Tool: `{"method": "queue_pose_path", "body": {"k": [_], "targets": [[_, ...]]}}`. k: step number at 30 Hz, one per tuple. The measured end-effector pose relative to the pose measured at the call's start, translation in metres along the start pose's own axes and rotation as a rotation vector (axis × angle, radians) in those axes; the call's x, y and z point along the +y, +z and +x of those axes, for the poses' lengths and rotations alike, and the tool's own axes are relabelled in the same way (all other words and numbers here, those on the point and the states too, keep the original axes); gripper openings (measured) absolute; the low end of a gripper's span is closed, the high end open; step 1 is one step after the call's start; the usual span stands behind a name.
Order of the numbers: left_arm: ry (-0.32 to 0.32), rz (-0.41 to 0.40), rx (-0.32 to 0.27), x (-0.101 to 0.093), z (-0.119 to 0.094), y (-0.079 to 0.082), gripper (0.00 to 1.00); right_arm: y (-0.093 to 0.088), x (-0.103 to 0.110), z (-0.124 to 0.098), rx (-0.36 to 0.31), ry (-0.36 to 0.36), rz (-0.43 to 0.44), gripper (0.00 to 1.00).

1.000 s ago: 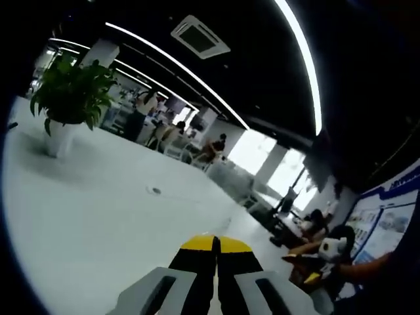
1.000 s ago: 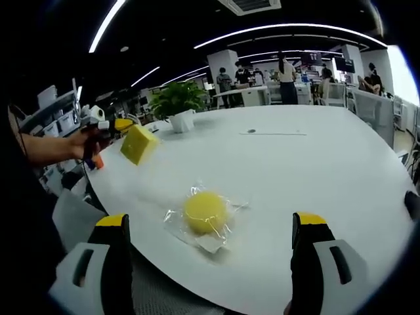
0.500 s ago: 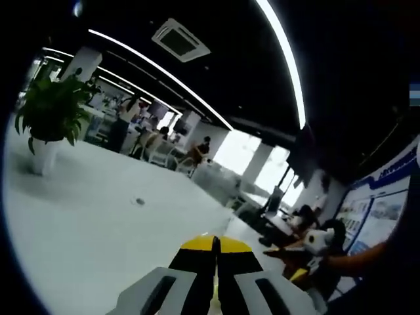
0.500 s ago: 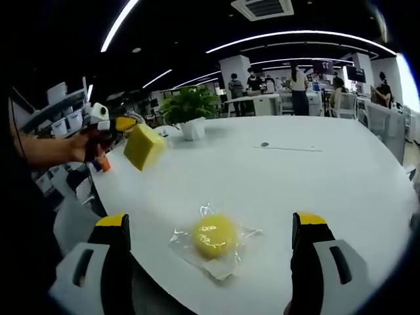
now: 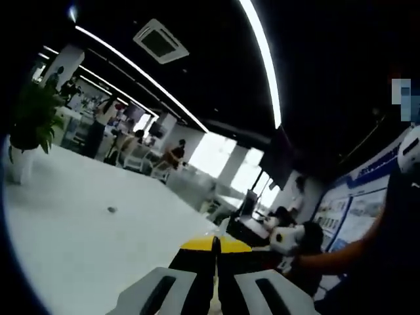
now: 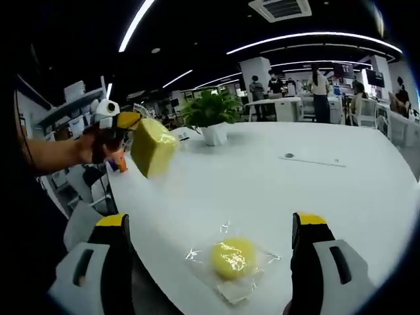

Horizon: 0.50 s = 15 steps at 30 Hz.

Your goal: Compare the silicone blocks by pressing each to a similar depth, holding the contact briefly, and releasing to observe deformation and rebound differences across the visible hardness samples.

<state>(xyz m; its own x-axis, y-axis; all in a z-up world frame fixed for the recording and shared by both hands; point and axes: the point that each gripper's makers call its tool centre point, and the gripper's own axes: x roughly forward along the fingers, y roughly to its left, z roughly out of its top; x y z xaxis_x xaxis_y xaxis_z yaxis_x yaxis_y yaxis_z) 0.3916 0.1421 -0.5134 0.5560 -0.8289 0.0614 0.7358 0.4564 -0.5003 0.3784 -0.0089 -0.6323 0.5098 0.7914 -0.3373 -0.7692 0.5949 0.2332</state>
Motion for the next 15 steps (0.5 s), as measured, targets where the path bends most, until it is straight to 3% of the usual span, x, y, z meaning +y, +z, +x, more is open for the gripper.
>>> {"method": "queue_pose_path", "body": {"k": [7, 12, 15], "targets": [[-0.042, -0.006, -0.027, -0.012, -0.001, 0.010, 0.00, 0.019, 0.018, 0.011, -0.012, 0.103, -0.011, 0.96], [-0.080, 0.027, 0.002, -0.028, 0.003, 0.003, 0.00, 0.038, 0.031, 0.016, -0.063, 0.184, 0.009, 0.96], [-0.083, 0.043, 0.014, -0.030, 0.004, 0.000, 0.00, 0.044, 0.042, 0.019, -0.103, 0.239, 0.017, 0.85]]}}
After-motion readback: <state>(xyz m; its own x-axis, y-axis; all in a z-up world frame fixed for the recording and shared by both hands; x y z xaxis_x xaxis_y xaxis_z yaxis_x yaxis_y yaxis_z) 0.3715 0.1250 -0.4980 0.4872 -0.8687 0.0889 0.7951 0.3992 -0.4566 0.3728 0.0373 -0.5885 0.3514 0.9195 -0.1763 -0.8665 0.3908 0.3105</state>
